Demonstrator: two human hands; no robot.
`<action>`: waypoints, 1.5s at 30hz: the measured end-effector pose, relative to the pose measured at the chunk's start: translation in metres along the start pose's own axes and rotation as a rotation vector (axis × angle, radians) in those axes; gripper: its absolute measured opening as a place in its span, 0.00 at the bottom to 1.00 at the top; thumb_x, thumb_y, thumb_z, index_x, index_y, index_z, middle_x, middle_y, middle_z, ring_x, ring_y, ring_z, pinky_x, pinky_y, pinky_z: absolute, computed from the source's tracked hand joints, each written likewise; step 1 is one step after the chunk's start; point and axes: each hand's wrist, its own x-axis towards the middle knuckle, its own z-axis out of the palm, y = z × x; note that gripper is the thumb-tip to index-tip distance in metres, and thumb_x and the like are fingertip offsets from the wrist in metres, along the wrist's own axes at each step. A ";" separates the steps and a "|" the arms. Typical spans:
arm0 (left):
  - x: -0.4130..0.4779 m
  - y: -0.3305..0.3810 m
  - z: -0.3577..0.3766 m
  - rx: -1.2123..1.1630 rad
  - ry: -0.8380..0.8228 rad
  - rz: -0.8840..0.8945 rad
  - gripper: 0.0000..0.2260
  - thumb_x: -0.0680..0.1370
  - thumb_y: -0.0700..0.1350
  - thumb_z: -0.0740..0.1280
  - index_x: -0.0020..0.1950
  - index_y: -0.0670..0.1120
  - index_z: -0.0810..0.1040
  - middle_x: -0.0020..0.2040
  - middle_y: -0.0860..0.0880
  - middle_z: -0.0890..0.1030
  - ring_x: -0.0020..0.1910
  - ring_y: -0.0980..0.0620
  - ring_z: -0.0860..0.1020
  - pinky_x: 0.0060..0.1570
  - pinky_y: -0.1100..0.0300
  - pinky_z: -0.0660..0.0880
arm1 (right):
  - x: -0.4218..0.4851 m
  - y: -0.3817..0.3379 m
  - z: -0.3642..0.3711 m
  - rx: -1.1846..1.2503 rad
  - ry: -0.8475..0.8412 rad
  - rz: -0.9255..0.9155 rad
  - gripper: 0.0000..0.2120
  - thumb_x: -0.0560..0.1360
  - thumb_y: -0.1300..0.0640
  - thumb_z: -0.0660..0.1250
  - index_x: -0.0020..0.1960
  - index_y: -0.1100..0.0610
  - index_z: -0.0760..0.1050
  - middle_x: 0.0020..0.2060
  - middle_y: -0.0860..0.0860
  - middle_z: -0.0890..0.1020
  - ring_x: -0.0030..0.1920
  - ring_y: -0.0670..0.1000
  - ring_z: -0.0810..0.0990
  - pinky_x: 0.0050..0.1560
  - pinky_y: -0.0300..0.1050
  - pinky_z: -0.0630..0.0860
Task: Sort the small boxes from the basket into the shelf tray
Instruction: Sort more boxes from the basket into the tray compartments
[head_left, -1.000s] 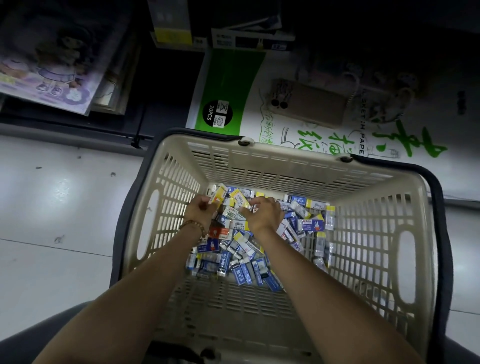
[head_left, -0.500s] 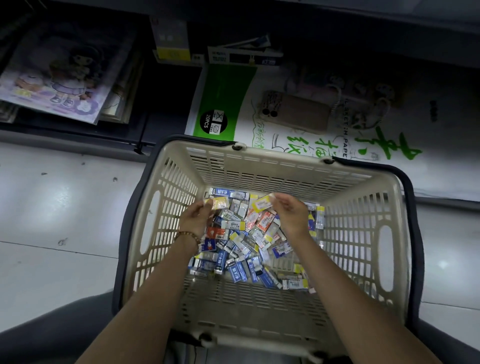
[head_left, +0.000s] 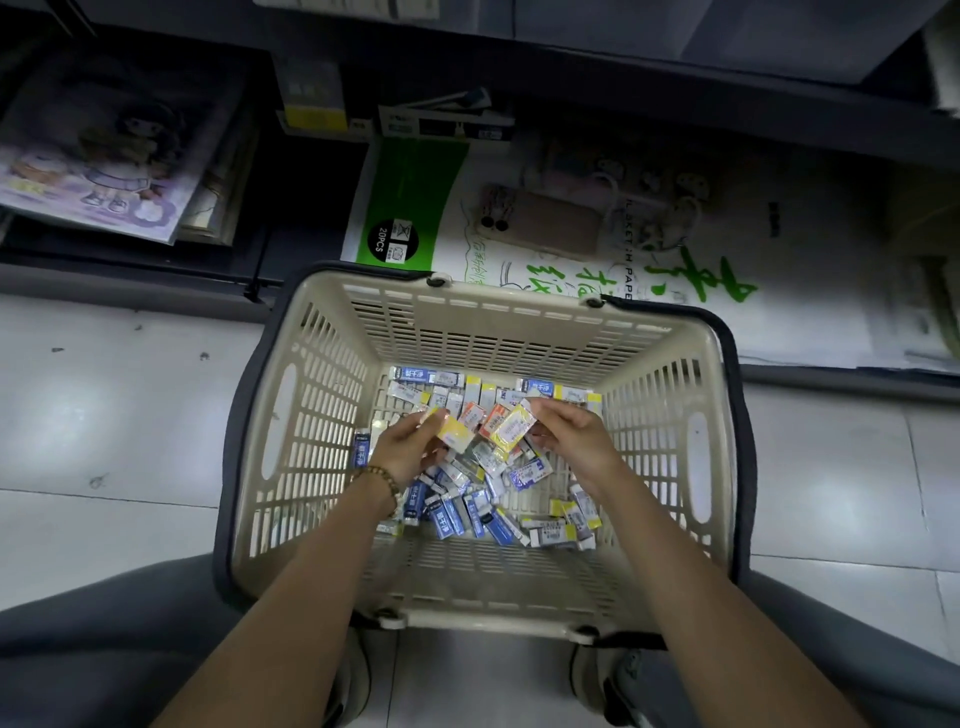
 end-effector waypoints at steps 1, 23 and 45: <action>0.000 0.001 0.001 0.007 -0.010 -0.008 0.06 0.74 0.48 0.69 0.42 0.46 0.80 0.40 0.44 0.82 0.38 0.49 0.79 0.40 0.61 0.80 | -0.001 -0.001 -0.001 0.008 -0.004 0.001 0.07 0.76 0.62 0.66 0.47 0.52 0.81 0.34 0.48 0.84 0.33 0.42 0.81 0.37 0.33 0.79; -0.002 0.010 0.032 0.306 -0.289 -0.189 0.26 0.73 0.67 0.56 0.50 0.47 0.80 0.48 0.45 0.84 0.45 0.49 0.82 0.40 0.58 0.80 | -0.007 0.004 0.016 -0.163 -0.142 -0.047 0.07 0.74 0.60 0.69 0.51 0.58 0.81 0.42 0.53 0.84 0.38 0.47 0.82 0.41 0.36 0.80; 0.024 -0.004 -0.003 0.020 -0.038 -0.197 0.18 0.79 0.42 0.62 0.66 0.36 0.68 0.47 0.43 0.81 0.43 0.46 0.81 0.49 0.47 0.79 | 0.048 0.043 -0.022 -0.522 0.149 -0.024 0.24 0.75 0.62 0.68 0.68 0.58 0.67 0.66 0.56 0.71 0.57 0.51 0.74 0.51 0.39 0.74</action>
